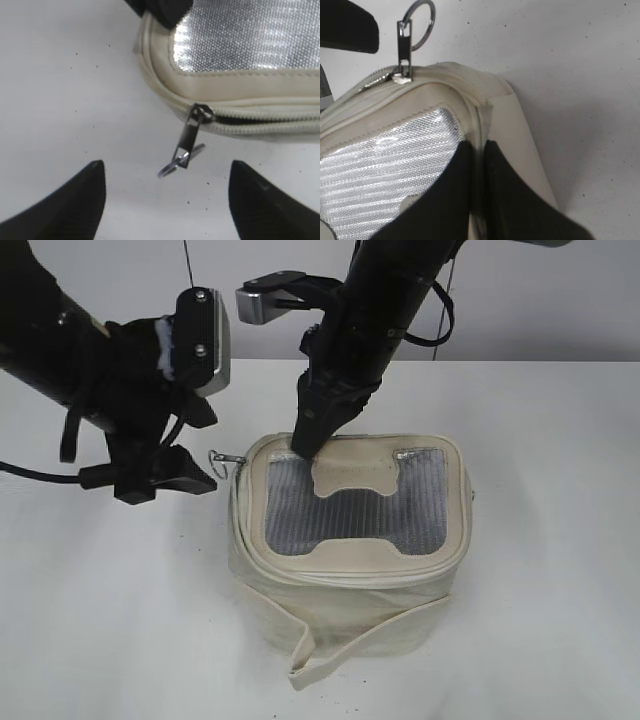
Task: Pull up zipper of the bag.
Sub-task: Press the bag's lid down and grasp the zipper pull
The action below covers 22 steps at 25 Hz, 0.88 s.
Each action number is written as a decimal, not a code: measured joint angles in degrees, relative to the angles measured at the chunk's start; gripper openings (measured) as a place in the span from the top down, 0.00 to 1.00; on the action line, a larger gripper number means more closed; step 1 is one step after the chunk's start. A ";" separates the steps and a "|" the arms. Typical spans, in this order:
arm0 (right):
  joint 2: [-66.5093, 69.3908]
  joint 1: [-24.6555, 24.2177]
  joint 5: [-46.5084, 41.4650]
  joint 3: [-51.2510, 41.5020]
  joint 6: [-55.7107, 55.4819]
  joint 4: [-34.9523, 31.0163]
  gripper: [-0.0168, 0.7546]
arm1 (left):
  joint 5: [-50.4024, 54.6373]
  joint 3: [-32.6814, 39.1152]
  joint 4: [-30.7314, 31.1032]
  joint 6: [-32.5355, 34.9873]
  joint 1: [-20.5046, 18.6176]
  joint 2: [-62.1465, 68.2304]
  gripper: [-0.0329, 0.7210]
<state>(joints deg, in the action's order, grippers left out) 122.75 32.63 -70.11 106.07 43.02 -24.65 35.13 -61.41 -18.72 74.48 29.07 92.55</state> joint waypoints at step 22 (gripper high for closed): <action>0.00 0.00 0.00 0.00 0.00 0.00 0.92 | -2.07 -0.01 1.62 0.00 2.25 1.01 0.69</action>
<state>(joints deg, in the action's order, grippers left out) 122.75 32.63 -70.11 106.07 43.02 -24.65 33.06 -61.42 -17.11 74.48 31.32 93.56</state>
